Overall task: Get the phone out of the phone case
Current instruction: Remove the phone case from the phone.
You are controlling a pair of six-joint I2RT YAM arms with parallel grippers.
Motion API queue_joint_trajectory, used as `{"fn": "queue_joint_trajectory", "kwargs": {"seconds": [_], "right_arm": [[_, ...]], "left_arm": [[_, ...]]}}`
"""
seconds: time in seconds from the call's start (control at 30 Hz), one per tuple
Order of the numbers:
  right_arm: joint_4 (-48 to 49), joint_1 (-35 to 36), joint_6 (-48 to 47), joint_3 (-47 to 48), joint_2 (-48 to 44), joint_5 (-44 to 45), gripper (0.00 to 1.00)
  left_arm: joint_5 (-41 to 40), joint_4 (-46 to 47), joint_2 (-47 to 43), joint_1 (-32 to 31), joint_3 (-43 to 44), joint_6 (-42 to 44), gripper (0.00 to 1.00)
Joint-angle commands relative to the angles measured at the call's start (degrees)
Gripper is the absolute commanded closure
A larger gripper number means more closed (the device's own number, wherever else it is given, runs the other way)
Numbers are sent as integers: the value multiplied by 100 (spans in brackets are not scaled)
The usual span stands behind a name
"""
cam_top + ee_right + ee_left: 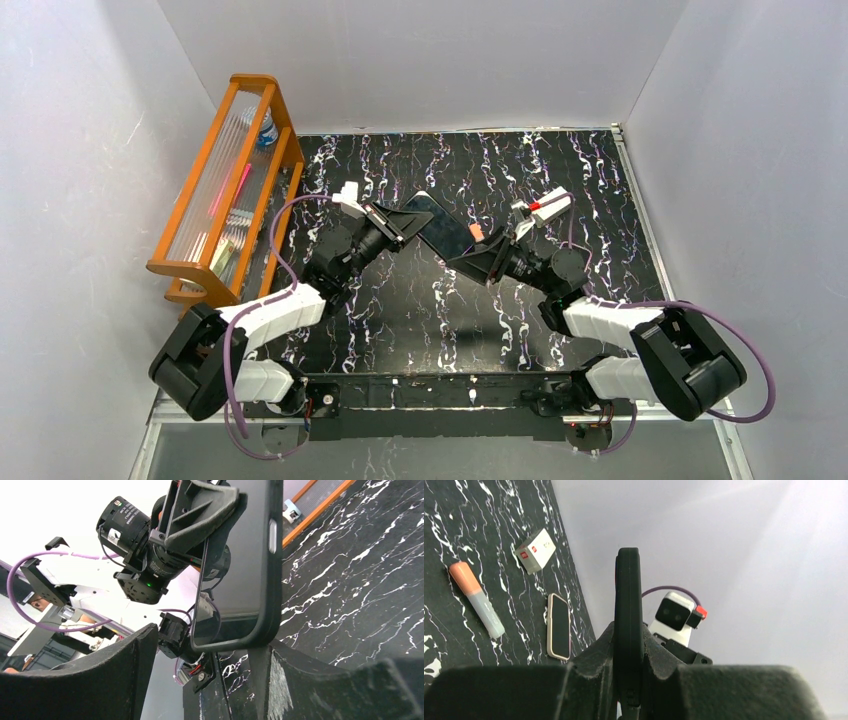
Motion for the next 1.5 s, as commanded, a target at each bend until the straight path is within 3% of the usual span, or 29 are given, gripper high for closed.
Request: {"fn": "queue_joint_trajectory", "kwargs": {"seconds": [0.0, 0.33, 0.83, 1.17, 1.47], "right_arm": [[541, 171, -35, -16, 70, 14, 28], [871, 216, 95, 98, 293, -53, 55], [1452, 225, 482, 247, 678, 268, 61], [1401, 235, -74, 267, 856, -36, 99], [483, 240, -1314, 651, 674, -818, 99]], "left_arm": [[-578, 618, -407, 35, -59, -106, 100], [-535, 676, -421, 35, -103, -223, 100], [-571, 763, -413, 37, -163, -480, 100], [-757, 755, -428, 35, -428, -1095, 100], [-589, 636, -266, 35, -389, -1646, 100]]}}
